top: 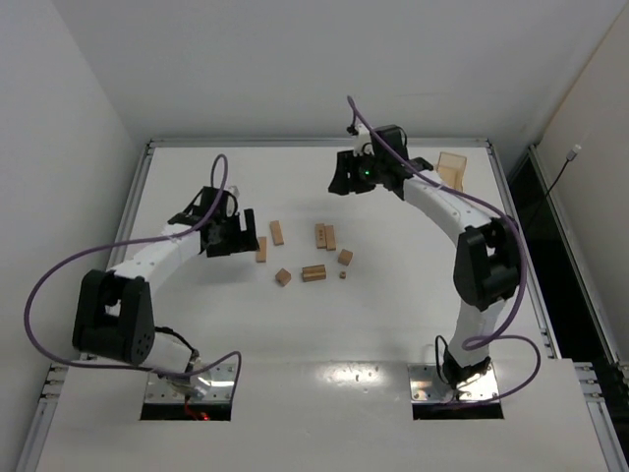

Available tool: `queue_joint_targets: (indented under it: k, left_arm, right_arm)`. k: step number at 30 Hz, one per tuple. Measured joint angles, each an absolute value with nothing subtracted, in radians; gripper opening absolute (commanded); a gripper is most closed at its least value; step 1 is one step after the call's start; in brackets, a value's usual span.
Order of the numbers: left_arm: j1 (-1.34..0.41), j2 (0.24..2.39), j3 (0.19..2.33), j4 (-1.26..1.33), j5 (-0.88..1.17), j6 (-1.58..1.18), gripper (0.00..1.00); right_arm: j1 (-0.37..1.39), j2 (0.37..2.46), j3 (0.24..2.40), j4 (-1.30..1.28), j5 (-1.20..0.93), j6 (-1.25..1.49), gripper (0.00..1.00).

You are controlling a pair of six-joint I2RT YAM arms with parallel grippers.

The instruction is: Build the wood block tower

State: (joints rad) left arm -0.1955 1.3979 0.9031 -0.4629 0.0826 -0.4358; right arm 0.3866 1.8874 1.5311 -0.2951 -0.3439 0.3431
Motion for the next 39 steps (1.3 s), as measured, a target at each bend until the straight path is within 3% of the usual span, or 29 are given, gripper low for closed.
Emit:
queue_joint_targets:
  k: [3,6,10,26,28,29,37,39]
  left_arm:
    - [-0.24,1.512,0.972,-0.463,0.08,-0.446,0.77]
    - [-0.282,1.61,1.042,-0.466,0.068,-0.455,0.68]
    - [-0.312,1.707,1.113,-0.469,0.044,-0.464,0.63]
    - [-0.321,1.844,1.169,-0.489,-0.025,-0.484,0.47]
    - [-0.323,1.855,1.171,-0.489,-0.027,-0.483,0.37]
    - [-0.324,1.86,1.172,-0.488,-0.027,-0.484,0.37]
    - [-0.328,1.901,1.225,-0.499,-0.038,-0.488,0.0]
    - [-0.328,1.919,1.252,-0.506,-0.039,-0.495,0.0]
  right_arm:
    - [0.332,1.864,1.484,-0.332,-0.325,0.296,0.48]
    - [0.298,1.856,1.441,-0.364,-0.317,0.27,0.48]
    - [0.276,1.854,1.413,-0.39,-0.318,0.259,0.48]
    - [0.212,1.845,1.414,-0.399,-0.353,0.261,0.48]
    - [0.205,1.845,1.417,-0.401,-0.355,0.262,0.48]
    - [0.203,1.845,1.419,-0.401,-0.356,0.262,0.48]
    - [0.181,1.845,1.433,-0.402,-0.371,0.266,0.48]
    - [0.179,1.845,1.433,-0.403,-0.371,0.266,0.48]
